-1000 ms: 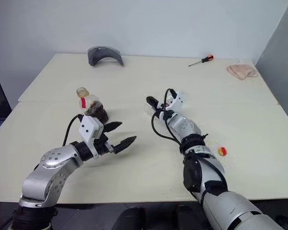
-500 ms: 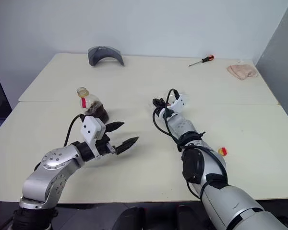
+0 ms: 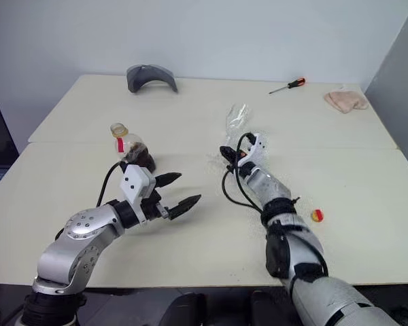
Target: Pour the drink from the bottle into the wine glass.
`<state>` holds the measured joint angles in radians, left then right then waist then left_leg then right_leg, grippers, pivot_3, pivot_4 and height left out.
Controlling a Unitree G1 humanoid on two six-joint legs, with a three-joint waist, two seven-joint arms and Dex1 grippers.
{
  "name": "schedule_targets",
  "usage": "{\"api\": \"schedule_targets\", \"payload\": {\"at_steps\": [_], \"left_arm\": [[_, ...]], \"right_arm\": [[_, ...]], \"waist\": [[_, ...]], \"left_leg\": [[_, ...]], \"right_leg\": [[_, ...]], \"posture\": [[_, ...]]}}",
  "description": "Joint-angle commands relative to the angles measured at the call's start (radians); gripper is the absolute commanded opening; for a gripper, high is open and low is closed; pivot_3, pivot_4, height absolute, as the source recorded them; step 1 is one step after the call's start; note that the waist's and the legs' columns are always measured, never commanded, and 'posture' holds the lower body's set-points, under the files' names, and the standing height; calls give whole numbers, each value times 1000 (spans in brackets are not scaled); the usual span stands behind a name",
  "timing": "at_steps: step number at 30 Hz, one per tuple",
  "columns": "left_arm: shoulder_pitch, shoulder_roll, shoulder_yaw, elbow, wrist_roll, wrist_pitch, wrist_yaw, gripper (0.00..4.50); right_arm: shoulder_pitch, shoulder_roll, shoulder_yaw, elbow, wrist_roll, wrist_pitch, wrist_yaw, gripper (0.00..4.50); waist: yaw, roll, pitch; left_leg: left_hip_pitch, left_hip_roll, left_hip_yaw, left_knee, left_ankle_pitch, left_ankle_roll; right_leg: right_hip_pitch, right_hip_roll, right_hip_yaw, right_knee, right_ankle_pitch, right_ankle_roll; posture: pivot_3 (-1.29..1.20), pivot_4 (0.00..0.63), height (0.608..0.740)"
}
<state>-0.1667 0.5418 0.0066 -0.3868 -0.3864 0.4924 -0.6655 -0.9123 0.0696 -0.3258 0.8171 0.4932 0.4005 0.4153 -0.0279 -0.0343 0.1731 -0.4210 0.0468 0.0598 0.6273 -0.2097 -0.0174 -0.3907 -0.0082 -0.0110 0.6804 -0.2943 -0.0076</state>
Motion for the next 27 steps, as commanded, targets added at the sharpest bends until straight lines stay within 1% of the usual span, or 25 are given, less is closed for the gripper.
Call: {"api": "schedule_targets", "payload": {"at_steps": [1, 7, 11, 12, 14, 17, 21, 24, 27], "left_arm": [[-13, -9, -4, -10, 4, -26, -2, 4500], [-36, -14, -16, 13, 8, -36, -12, 4500], [-47, -17, -25, 25, 9, -43, -21, 4500], [-49, -18, -28, 25, 8, -43, -24, 4500], [-53, -20, -36, 23, 5, -37, -34, 4500], [-54, -19, -42, 22, 3, -37, -42, 4500], [-58, -22, -44, 31, 6, -43, -47, 4500], [-59, -29, -51, 37, 10, -48, -52, 4500], [-57, -31, -53, 43, 11, -54, -56, 4500]], "right_arm": [[91, -13, 58, -265, -1, 60, -11, 82], [253, -32, 151, -583, -34, 86, -59, 81], [284, -37, 176, -669, -27, 116, -75, 81], [286, -45, 177, -696, -15, 144, -78, 81], [282, -92, 187, -756, 13, 262, -71, 81], [254, -158, 140, -829, 114, 454, -85, 81], [209, -201, 57, -825, 196, 559, -127, 81], [166, -179, -106, -745, 290, 594, -252, 81], [152, -130, -218, -711, 345, 580, -389, 81]], "waist": [[0, 0, 0], [-2, 0, 0], [-5, 0, 0], [-5, 0, 0], [-3, 0, 0], [-1, 0, 0], [-1, 0, 0], [0, 0, 0], [0, 0, 0]], "left_leg": [[0, 0, 0, 0, 0, 0], [1, 0, 0, 0, 0, 0], [1, 0, 0, 0, 0, 0], [1, 0, 0, 0, 0, 0], [1, 0, 0, 0, 0, 0], [0, 0, 1, 0, 0, 0], [0, 0, 0, 0, 0, 0], [0, 0, 0, 0, 0, 0], [0, 0, 0, 0, 0, 0]], "right_leg": [[0, 0, 0, 0, 0, 0], [-1, 0, 0, 1, 0, 0], [-1, 1, 0, 1, 0, 0], [-1, 1, 0, 1, 0, 0], [-1, 1, 0, 1, 0, 0], [-1, 0, 0, 0, 0, 0], [-1, 0, 0, 0, 0, 0], [-1, 0, 0, 1, 0, 0], [-1, 0, 0, 0, 0, 0]], "posture": [[0, 150, 740], [0, 150, 740], [0, 150, 740], [0, 150, 740], [0, 150, 740], [0, 150, 740], [0, 150, 740], [0, 150, 740], [0, 150, 740]]}}
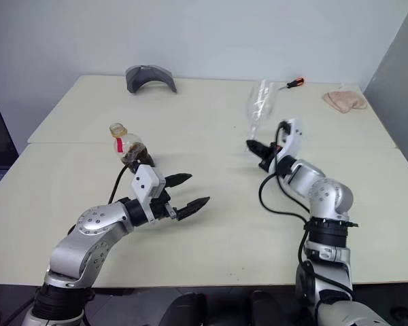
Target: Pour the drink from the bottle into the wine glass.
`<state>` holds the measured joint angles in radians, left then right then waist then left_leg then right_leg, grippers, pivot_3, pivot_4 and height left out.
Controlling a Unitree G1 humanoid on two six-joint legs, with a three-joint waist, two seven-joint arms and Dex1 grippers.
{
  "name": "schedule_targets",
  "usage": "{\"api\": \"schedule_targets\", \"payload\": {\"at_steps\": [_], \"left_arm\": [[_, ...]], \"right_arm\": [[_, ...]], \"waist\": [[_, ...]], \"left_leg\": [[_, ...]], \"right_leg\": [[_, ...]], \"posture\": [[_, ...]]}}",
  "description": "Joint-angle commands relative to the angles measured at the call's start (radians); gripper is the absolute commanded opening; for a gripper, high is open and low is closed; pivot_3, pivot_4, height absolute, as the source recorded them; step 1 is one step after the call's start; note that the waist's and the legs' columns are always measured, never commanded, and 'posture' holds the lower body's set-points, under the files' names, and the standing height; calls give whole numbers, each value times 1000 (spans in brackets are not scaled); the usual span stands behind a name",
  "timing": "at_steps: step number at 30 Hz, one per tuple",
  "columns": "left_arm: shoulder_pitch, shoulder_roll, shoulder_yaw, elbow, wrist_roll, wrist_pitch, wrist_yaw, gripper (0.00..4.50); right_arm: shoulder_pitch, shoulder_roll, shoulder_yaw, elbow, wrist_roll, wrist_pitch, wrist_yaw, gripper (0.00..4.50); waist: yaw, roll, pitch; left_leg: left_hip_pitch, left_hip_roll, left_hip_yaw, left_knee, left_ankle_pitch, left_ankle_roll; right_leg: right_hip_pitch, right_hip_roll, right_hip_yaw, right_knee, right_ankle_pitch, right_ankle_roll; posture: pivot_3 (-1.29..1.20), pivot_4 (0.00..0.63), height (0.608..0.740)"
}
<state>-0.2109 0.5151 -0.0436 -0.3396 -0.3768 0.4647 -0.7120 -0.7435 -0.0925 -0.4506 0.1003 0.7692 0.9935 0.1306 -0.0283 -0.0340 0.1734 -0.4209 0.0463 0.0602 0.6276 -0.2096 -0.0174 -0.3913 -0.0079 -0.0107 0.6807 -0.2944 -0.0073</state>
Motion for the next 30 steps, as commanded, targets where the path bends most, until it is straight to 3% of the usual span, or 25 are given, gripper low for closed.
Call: {"api": "schedule_targets", "payload": {"at_steps": [1, 6, 10, 17, 23, 26, 30], "left_arm": [[-13, -5, -4, -2, 1, -27, -12, 4500], [-20, -4, -10, 6, -2, -33, -20, 4500], [-33, -7, -13, 10, -4, -29, -27, 4500], [-59, -3, -18, 2, -22, -7, -44, 4500], [-69, -2, -17, -10, -28, 10, -50, 4500], [-67, -3, -18, -17, -28, 13, -47, 4500], [-64, -4, -18, -22, -26, 13, -43, 4500]], "right_arm": [[-14, 67, -125, -6, 91, -33, -159, 81], [78, 271, -121, -181, 66, -183, -361, 81], [171, 379, 7, -261, 27, -279, -418, 81], [217, 438, 89, -226, 129, -394, -536, 81], [216, 342, 187, -213, 228, -313, -516, 81], [218, 215, 280, -227, 161, -264, -416, 81], [244, 39, 457, -267, -77, -357, -228, 81]], "waist": [[0, 0, 0], [-3, 1, 0], [-1, 4, 2], [-2, 4, 2], [-4, 4, 2], [-4, 4, 2], [4, 3, 2]], "left_leg": [[0, 0, 0, 0, 0, 0], [-4, 1, 0, -2, 0, 0], [-14, 0, 1, 1, 0, 0], [-13, 1, 1, 1, 0, 0], [-13, 1, 1, 1, 0, 0], [-13, 1, 1, 1, 0, 0], [-13, 1, 1, 1, 0, 0]], "right_leg": [[0, 0, 0, 0, 0, 0], [-6, 1, 1, 1, 0, 0], [-15, 1, 1, 2, 0, 1], [-15, 1, 2, 2, 0, 0], [-15, 2, 2, 2, 1, 0], [-15, 2, 2, 2, 0, 0], [-15, 2, 2, 1, 0, 1]], "posture": [[0, 150, 740], [0, 150, 740], [0, 150, 740], [0, 150, 740], [0, 150, 740], [0, 150, 740], [0, 150, 740]]}}
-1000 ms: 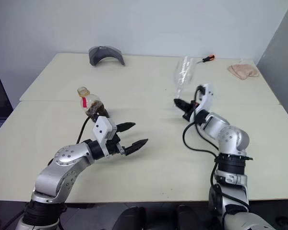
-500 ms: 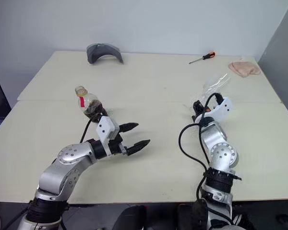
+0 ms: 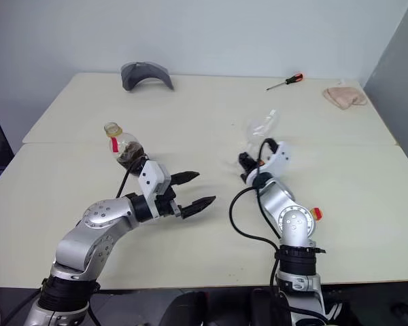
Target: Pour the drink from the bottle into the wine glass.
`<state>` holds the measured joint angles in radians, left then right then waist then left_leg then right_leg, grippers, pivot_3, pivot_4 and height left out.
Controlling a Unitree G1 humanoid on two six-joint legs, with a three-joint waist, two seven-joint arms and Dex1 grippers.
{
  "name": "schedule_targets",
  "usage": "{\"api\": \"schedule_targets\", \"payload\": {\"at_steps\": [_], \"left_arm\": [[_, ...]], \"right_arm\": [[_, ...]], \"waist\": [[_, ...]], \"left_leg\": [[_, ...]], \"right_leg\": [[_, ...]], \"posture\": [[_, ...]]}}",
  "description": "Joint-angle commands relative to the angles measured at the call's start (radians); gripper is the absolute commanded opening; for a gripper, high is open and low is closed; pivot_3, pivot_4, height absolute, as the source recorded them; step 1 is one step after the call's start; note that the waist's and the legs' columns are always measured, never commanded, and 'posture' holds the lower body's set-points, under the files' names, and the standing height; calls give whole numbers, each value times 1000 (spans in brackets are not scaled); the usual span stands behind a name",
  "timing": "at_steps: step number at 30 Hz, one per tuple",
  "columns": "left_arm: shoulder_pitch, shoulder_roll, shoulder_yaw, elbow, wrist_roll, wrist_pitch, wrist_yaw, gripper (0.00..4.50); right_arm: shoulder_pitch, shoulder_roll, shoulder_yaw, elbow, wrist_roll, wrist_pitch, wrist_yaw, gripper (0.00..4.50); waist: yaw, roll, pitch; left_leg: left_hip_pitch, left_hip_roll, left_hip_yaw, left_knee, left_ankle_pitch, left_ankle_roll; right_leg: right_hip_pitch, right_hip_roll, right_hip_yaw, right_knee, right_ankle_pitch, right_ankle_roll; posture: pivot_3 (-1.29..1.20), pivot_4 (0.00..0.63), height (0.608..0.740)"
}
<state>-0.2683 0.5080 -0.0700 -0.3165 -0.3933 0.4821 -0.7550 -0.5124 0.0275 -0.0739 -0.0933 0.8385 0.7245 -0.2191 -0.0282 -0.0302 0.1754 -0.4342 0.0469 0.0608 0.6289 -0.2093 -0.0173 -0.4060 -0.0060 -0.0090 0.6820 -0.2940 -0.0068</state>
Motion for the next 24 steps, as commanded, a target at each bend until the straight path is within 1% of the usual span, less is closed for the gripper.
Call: {"api": "schedule_targets", "payload": {"at_steps": [1, 4, 6, 9, 12, 16, 24], "left_arm": [[-6, 2, 7, -46, -8, -5, 2, 4500], [-7, 0, 5, -44, -5, -8, 5, 4500], [-8, 0, 2, -44, -3, -9, 7, 4500], [-8, 0, 0, -42, 0, -12, 7, 4500], [-11, 0, -2, -39, 3, -15, 7, 4500], [-11, 0, -3, -39, 7, -17, 6, 4500], [-16, -3, 4, -35, 0, -15, 6, 4500]], "right_arm": [[25, -122, 126, -72, -220, -142, 164, 81], [62, -211, 234, -40, -414, -312, 268, 81], [87, -245, 278, 0, -524, -428, 311, 81], [116, -261, 307, 71, -642, -584, 350, 81], [132, -251, 311, 179, -725, -714, 362, 81], [142, -234, 303, 274, -776, -801, 391, 81], [185, -208, 268, 274, -784, -802, 428, 80]], "waist": [[7, -1, 0], [6, -1, 0], [2, -1, 0], [-2, -1, -1], [-2, -1, -1], [-2, -1, -1], [-1, -2, -1]], "left_leg": [[0, -1, 0, 0, 0, 0], [0, -1, 0, 1, 0, 0], [0, -1, 0, 1, 0, 0], [1, 1, -1, 1, 0, 0], [2, 1, -1, 1, 0, 0], [2, 1, 0, 2, 0, -1], [3, 1, -1, 2, 2, -3]], "right_leg": [[0, -1, -1, 0, 0, 0], [1, -1, 0, -1, 0, 1], [1, -1, 0, -1, -1, 3], [1, 1, 0, 0, -2, 4], [1, 2, 0, 1, -1, 3], [1, 2, 1, 2, 1, 0], [1, 2, 0, 4, 1, 0]], "posture": [[0, 150, 740], [0, 150, 740], [0, 150, 740], [0, 150, 740], [0, 150, 740], [0, 150, 740], [0, 150, 740]]}}
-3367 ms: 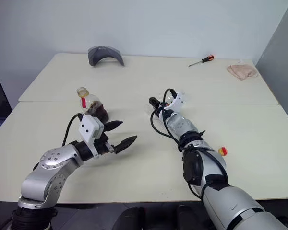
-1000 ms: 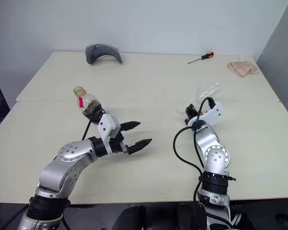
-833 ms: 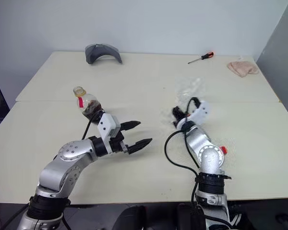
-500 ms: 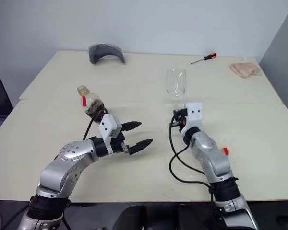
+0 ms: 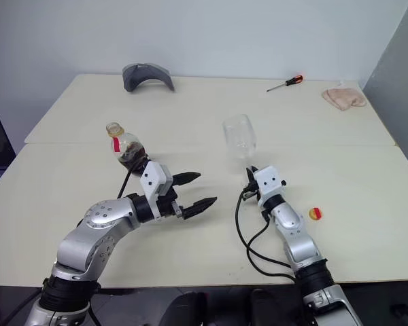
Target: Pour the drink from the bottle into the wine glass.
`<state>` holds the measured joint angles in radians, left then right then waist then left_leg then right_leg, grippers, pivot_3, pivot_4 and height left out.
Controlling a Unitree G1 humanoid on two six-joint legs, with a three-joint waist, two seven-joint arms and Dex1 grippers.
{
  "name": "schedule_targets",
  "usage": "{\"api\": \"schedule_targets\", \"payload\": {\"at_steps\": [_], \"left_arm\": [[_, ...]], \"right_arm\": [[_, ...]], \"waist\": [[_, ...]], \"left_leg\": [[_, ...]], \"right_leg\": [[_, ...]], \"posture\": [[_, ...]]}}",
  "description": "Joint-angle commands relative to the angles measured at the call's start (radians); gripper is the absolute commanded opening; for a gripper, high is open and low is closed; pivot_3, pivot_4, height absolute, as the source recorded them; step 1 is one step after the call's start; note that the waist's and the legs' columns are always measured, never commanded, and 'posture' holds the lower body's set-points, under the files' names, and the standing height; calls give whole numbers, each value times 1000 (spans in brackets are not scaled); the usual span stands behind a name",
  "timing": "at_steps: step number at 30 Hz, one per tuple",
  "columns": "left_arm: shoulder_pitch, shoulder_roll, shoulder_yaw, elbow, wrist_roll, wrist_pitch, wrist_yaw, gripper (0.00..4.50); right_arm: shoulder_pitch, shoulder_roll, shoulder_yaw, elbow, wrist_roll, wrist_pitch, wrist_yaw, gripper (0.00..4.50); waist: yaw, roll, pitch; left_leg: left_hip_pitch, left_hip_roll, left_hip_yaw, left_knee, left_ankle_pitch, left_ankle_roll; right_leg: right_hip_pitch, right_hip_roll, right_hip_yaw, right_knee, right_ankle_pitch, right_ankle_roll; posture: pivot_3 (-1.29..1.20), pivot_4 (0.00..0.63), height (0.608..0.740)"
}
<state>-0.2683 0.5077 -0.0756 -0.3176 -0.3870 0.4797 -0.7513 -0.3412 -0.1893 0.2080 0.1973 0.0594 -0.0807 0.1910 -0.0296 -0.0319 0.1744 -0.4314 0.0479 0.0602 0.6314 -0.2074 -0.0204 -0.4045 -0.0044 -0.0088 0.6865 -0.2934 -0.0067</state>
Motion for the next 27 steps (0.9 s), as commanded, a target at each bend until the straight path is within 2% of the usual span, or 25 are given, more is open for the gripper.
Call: {"api": "schedule_targets", "payload": {"at_steps": [1, 10, 15, 21, 27], "left_arm": [[-18, -5, 11, -34, -11, -10, 2, 4500], [-31, 35, 104, -94, -155, 98, -18, 4500], [-25, 79, 135, -102, -164, 113, -15, 4500], [-44, 81, 134, -124, -177, 124, -1, 4500], [-66, 86, 140, -146, -209, 134, -15, 4500]], "right_arm": [[17, 11, -17, -17, -7, 5, 21, 80], [39, 25, -39, -43, -5, 58, 46, 80], [41, 24, -28, -30, -6, 111, 70, 80], [51, 19, -24, -16, -21, 162, 86, 80], [50, 22, -24, -15, -34, 191, 89, 2025]], "waist": [[0, 0, 0], [-1, -1, 0], [-1, -2, -2], [-1, -5, -4], [0, -7, -6]], "left_leg": [[0, 0, 0, 0, 0, 0], [2, 0, 0, 1, 1, -1], [3, 0, 0, 1, 2, -2], [5, 0, 0, 1, 2, -2], [6, 0, 0, 0, 2, -2]], "right_leg": [[0, 0, 0, 1, 0, 0], [0, 0, 0, 5, 0, 0], [0, 0, 0, 7, 0, 0], [1, 0, 1, 7, -1, -1], [2, 0, 1, 8, -1, -1]], "posture": [[0, 150, 740], [0, 150, 740], [0, 150, 740], [0, 150, 740], [0, 150, 740]]}}
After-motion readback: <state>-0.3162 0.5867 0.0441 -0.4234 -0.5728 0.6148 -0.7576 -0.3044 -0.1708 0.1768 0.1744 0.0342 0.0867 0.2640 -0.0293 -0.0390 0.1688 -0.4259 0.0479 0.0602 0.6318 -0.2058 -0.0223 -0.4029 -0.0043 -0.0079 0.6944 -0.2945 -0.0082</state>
